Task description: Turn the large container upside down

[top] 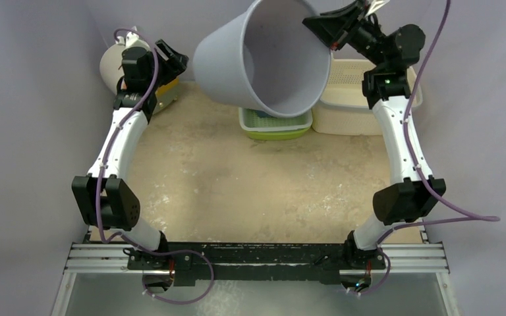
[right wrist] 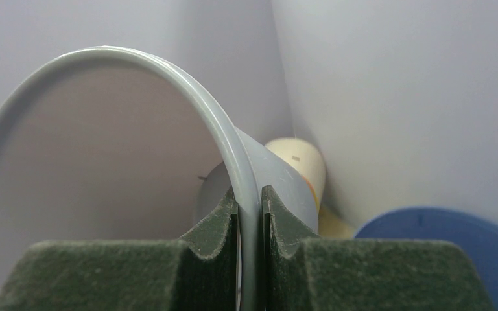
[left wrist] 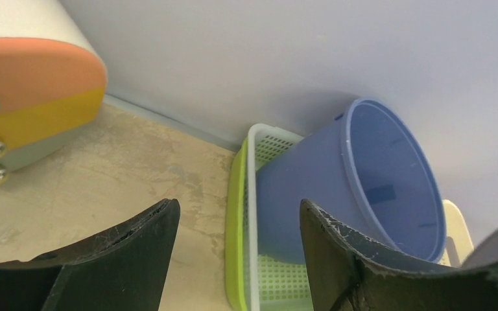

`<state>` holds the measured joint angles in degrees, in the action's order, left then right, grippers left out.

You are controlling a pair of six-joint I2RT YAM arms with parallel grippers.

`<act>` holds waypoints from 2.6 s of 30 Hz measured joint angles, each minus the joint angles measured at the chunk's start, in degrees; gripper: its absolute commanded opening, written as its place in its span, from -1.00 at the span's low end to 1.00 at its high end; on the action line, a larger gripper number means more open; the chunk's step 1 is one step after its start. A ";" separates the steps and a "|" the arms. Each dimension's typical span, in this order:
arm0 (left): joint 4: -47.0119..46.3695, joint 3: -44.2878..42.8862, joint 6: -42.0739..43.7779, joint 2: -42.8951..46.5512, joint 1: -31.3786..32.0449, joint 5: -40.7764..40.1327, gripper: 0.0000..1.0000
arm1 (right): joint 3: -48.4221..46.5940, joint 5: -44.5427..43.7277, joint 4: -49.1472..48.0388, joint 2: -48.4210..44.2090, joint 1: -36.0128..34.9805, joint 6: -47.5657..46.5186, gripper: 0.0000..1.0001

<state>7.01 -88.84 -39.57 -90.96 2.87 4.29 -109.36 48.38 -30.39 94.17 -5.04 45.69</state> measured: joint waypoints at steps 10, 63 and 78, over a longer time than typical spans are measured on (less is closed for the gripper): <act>6.69 0.39 2.69 3.45 -7.02 -1.53 0.32 | 5.64 -0.96 10.67 -0.09 -4.55 -10.32 -1.00; 8.44 6.36 2.67 5.25 -11.50 -1.68 0.29 | 28.26 -71.23 0.09 8.11 -46.88 -71.30 -1.00; 7.28 8.37 2.19 6.40 -11.50 -1.51 0.29 | 31.15 -65.81 13.29 4.70 -49.13 -68.87 -1.00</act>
<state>14.28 -80.47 -37.39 -84.55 -8.62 2.79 -78.22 -17.43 -17.10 98.87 -54.17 -23.18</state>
